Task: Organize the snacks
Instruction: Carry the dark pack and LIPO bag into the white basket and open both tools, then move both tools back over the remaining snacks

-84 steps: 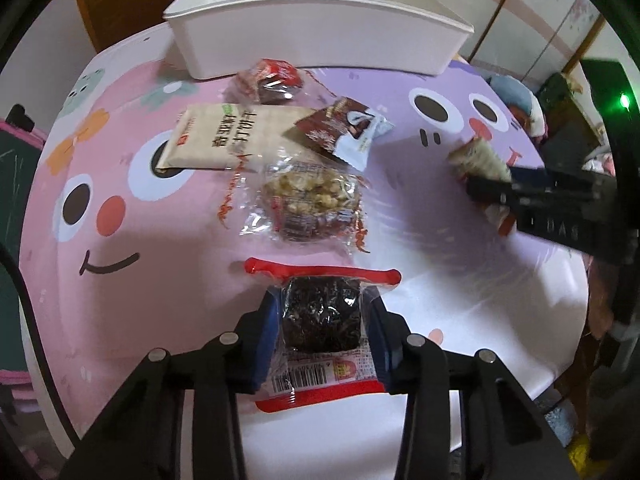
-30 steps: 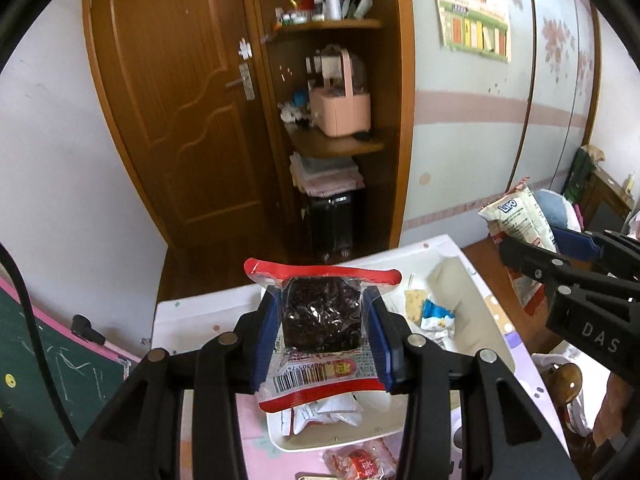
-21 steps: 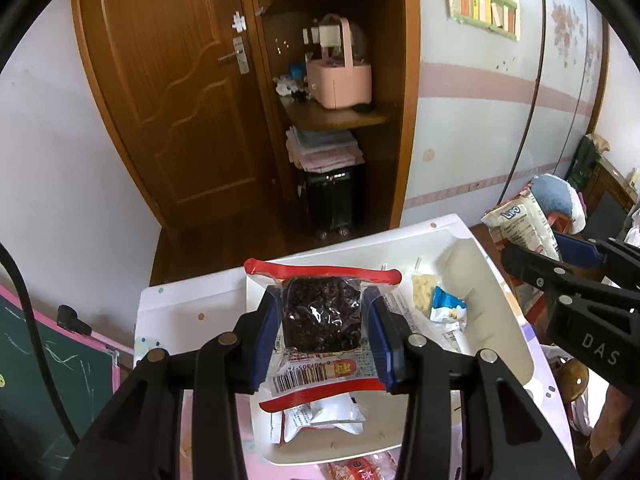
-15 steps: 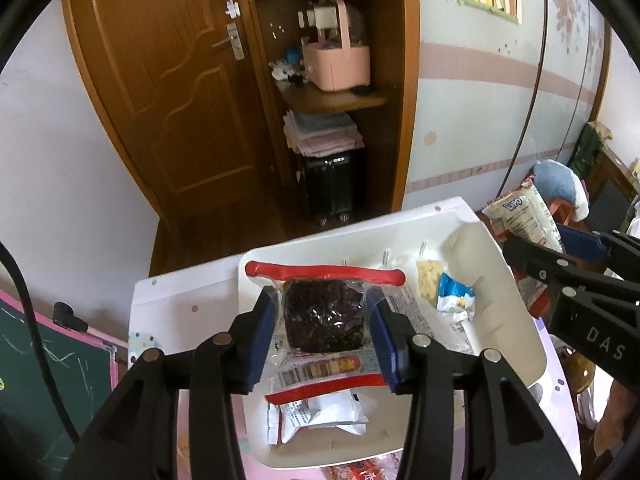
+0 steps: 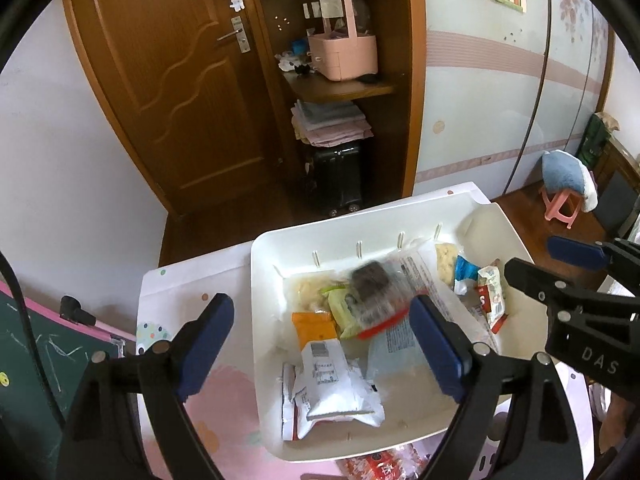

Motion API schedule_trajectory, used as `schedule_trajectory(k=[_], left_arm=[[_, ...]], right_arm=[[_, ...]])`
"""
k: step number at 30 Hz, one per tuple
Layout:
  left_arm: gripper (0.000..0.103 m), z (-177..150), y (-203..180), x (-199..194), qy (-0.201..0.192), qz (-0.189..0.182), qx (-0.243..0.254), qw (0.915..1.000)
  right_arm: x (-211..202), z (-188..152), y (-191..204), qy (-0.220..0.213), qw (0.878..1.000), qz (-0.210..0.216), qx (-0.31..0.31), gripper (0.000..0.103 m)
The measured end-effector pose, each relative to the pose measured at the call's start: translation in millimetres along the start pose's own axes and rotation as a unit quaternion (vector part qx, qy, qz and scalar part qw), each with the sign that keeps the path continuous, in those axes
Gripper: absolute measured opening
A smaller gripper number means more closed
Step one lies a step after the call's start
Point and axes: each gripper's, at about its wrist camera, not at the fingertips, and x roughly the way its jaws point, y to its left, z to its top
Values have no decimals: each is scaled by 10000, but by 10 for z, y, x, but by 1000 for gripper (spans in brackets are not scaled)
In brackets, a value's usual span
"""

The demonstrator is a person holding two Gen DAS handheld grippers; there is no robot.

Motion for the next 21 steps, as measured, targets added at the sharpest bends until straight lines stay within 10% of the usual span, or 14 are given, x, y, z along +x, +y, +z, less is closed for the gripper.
schedule_trajectory(k=[21], left_arm=[[89,-330,102,-1002,-387,-25,124,9992]], right_arm=[[-741,-326,220,-228,9993,66,-286,56]])
